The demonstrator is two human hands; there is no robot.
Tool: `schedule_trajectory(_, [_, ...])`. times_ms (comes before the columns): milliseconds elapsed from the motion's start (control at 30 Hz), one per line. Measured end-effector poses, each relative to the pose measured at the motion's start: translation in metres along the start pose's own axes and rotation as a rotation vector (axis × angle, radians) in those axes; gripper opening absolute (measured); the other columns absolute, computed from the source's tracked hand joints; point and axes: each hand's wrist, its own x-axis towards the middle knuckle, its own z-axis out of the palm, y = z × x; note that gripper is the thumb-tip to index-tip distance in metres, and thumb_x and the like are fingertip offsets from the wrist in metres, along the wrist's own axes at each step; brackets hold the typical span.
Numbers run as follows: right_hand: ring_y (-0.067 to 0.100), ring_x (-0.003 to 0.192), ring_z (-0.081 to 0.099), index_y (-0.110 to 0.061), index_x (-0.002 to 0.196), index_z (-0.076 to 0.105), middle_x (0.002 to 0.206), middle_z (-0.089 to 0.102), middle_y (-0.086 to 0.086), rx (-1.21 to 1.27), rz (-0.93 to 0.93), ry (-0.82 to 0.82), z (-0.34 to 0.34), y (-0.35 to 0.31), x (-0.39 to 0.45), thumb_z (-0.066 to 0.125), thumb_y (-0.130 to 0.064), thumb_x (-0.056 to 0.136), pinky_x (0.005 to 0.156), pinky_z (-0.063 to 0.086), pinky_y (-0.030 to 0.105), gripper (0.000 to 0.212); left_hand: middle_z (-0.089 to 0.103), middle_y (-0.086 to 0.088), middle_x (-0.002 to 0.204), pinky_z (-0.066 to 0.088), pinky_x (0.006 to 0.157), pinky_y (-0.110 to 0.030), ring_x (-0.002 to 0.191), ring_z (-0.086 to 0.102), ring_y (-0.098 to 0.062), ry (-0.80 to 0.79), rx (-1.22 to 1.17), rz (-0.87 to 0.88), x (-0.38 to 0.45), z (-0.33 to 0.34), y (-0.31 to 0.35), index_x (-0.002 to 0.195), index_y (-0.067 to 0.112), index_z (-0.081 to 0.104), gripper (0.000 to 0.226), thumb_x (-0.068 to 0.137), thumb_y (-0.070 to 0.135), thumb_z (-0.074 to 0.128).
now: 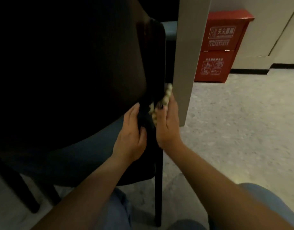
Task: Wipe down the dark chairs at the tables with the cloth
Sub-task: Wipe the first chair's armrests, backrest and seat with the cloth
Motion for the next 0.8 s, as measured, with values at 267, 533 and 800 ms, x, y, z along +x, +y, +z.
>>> schedule_trajectory(267, [0.015, 0.104, 0.054, 0.001, 0.140, 0.037, 0.117, 0.052, 0.017, 0.099, 0.120, 0.026, 0.004, 0.014, -0.045, 0.029, -0.043, 0.093, 0.092, 0.046, 0.032, 0.065, 0.049, 0.006, 0.127, 0.040, 0.084, -0.001, 0.115, 0.050, 0.005, 0.092, -0.062, -0.041, -0.005, 0.002, -0.004, 0.132, 0.024, 0.039, 0.043, 0.089, 0.018, 0.043])
schedule_trajectory(533, [0.021, 0.077, 0.065, -0.011, 0.099, 0.070, 0.084, 0.068, 0.007, 0.757, 0.474, -0.349, -0.023, -0.028, 0.086, 0.036, -0.046, 0.096, 0.070, 0.053, 0.034, 0.049, 0.056, 0.010, 0.114, 0.044, 0.073, -0.012, 0.098, 0.055, 0.004, 0.090, -0.032, -0.085, -0.007, 0.002, -0.005, 0.123, 0.031, 0.042, 0.033, 0.090, 0.028, 0.041])
schedule_trajectory(800, [0.021, 0.065, 0.064, -0.009, 0.091, 0.074, 0.076, 0.068, 0.011, 0.783, 0.752, -0.375, -0.010, 0.011, 0.043, 0.028, -0.044, 0.098, 0.062, 0.053, 0.027, 0.058, 0.058, 0.009, 0.113, 0.049, 0.077, -0.023, 0.096, 0.057, -0.002, 0.090, -0.024, -0.089, -0.005, 0.003, -0.004, 0.119, 0.028, 0.046, 0.030, 0.089, 0.024, 0.045])
